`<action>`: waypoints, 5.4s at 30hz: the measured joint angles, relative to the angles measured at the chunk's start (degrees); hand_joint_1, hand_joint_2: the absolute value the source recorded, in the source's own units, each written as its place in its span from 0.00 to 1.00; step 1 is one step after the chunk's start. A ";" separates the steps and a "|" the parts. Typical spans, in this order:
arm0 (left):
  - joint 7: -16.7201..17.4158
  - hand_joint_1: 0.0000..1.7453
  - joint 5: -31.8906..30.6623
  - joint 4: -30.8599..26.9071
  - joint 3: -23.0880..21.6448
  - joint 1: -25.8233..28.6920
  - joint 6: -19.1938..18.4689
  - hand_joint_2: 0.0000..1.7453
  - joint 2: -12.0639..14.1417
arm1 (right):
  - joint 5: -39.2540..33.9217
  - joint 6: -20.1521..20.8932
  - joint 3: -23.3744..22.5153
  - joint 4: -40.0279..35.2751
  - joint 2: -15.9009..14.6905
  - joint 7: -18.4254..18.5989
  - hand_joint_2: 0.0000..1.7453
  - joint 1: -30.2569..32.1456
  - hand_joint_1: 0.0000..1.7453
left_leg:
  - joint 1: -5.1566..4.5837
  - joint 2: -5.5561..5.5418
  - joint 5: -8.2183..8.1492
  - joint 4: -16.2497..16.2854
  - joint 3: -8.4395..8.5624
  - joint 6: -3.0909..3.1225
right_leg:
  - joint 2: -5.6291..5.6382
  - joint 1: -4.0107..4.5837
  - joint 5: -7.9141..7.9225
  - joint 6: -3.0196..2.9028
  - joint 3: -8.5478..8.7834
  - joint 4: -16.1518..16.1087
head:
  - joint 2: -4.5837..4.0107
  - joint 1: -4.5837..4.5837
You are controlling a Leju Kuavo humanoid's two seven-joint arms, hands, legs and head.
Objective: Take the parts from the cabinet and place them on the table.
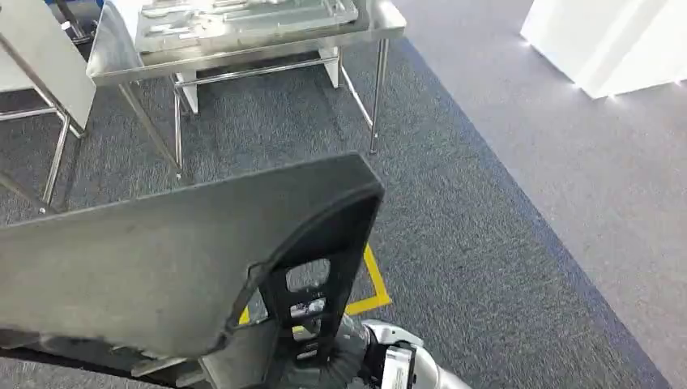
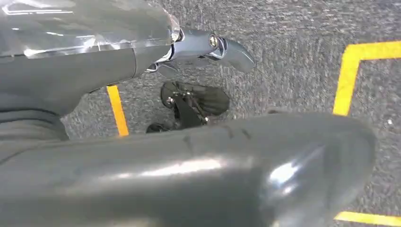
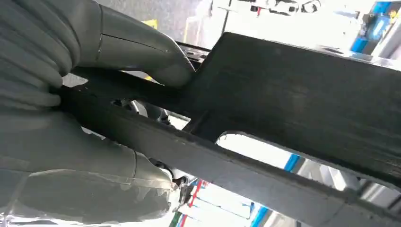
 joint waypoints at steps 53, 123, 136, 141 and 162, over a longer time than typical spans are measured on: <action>-3.26 0.00 -1.33 0.02 -0.13 -0.07 -0.55 0.00 0.07 | 0.85 -1.01 -0.48 -4.59 -0.59 -0.26 1.00 1.08 0.94 | 0.02 -3.57 -10.54 15.14 -3.65 -0.76 | 6.08 0.07 2.15 -2.54 -1.81 -0.90 | 0.00 -0.11; -3.65 0.00 -1.33 0.04 -0.02 0.24 -0.02 0.00 0.66 | 0.02 0.09 -1.25 -3.98 -0.55 -0.39 1.00 -0.01 0.94 | -1.35 -3.35 -1.26 0.13 -0.32 1.28 | 6.65 0.81 -1.17 -1.67 0.95 1.43 | 0.00 0.40; -3.74 0.00 -1.33 0.04 0.26 0.04 -0.04 0.00 0.52 | -0.22 0.35 -1.20 -3.65 -0.57 -0.44 1.00 -0.63 0.94 | 0.36 -3.68 -4.31 -0.29 5.24 0.01 | 6.31 -0.50 0.61 0.79 -5.07 1.87 | 0.00 0.83; -3.74 0.00 -1.33 0.04 0.28 -0.05 -0.04 0.00 0.48 | -0.54 0.57 -1.20 -3.80 -0.46 -0.44 1.00 -0.61 0.94 | 0.50 -3.41 -4.90 1.52 5.44 -1.81 | 6.52 -0.44 1.38 -1.92 -3.34 1.66 | 0.00 0.96; -4.66 0.00 -2.56 -0.02 0.31 0.42 -0.59 0.00 1.03 | 2.76 -1.18 -1.25 -4.22 -0.35 0.66 1.00 1.17 0.94 | -0.71 -4.93 -2.15 -0.96 3.64 2.38 | 6.81 -0.06 -9.37 0.76 -8.00 16.43 | 0.00 1.60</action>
